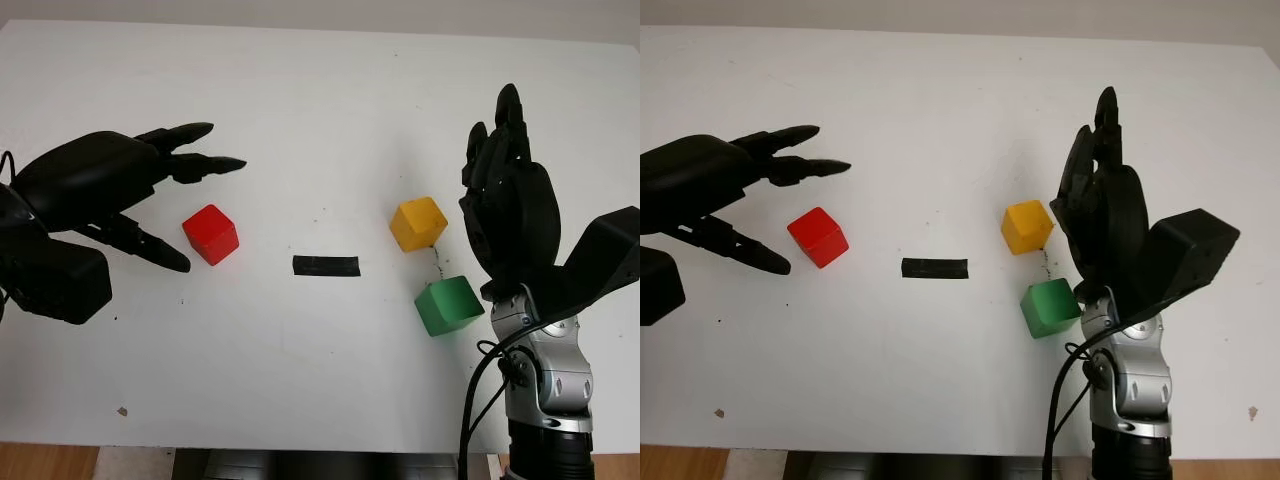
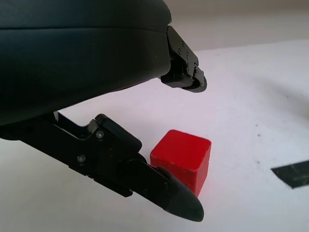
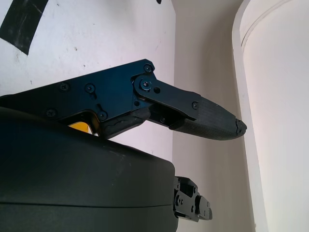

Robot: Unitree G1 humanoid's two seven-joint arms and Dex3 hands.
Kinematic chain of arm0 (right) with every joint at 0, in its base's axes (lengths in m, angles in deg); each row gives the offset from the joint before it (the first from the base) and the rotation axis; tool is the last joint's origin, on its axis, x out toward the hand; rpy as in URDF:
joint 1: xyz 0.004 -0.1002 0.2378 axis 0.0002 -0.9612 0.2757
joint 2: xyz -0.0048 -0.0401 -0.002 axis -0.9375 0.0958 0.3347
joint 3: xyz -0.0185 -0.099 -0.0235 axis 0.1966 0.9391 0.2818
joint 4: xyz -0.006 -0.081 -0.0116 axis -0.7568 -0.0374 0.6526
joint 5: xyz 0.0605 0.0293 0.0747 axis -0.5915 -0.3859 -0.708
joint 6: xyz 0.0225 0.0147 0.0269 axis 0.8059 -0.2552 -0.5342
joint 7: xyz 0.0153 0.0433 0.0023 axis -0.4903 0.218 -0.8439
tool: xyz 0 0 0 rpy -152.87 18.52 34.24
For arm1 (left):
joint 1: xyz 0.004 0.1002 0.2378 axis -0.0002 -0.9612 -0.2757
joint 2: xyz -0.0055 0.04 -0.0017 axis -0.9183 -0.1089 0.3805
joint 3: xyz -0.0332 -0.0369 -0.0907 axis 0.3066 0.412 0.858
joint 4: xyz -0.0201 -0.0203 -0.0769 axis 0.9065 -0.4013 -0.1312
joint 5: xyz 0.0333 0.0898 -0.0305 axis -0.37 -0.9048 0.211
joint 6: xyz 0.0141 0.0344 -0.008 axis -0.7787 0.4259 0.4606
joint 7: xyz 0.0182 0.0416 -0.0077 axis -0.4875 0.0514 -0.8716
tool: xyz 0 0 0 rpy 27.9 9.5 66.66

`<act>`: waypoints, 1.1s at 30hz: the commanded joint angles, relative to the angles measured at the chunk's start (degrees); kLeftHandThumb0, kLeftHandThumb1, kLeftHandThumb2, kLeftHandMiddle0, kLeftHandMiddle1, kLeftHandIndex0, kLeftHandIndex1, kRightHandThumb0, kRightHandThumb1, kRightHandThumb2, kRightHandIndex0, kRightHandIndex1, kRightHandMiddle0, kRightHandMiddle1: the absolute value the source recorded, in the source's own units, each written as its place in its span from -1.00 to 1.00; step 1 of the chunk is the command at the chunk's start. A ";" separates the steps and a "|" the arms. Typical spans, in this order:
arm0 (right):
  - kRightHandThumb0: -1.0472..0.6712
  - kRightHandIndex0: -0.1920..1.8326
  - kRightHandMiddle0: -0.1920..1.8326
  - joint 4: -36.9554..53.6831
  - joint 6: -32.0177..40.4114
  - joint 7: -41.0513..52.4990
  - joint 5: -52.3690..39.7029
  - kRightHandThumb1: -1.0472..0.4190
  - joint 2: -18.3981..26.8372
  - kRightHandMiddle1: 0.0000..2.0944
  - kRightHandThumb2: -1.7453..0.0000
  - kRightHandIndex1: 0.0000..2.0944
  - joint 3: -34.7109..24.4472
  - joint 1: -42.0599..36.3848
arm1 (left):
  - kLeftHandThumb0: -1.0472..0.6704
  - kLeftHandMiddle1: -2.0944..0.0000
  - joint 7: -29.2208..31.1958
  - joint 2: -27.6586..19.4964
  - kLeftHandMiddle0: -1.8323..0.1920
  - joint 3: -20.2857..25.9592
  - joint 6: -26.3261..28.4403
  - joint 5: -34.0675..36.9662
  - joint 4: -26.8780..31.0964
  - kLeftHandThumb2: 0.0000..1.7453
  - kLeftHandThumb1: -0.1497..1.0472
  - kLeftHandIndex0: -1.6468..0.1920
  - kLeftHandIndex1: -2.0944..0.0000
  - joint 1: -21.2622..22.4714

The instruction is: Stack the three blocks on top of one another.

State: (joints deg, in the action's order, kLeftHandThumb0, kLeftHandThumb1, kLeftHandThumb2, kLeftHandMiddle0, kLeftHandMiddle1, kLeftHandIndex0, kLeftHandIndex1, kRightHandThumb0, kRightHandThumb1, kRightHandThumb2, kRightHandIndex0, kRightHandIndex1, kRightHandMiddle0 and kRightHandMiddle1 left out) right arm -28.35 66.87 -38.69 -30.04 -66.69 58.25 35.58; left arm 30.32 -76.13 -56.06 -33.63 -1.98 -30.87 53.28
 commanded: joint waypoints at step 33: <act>-0.63 -1.00 -1.00 3.39 1.73 -0.47 -2.61 -1.00 1.75 -1.00 0.11 -1.00 -2.05 -0.20 | -0.50 0.93 -18.57 0.58 0.65 -7.74 -0.61 -19.14 0.63 -0.93 0.71 0.04 0.80 2.12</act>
State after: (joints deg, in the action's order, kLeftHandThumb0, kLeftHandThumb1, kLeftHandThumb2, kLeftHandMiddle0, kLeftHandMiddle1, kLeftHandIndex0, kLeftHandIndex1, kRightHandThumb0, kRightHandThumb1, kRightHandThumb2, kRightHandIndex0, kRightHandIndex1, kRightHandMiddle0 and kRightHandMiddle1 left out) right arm -26.38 68.50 -39.10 -32.28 -65.48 56.86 35.61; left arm 12.12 -75.74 -63.36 -34.04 -21.45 -30.21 54.22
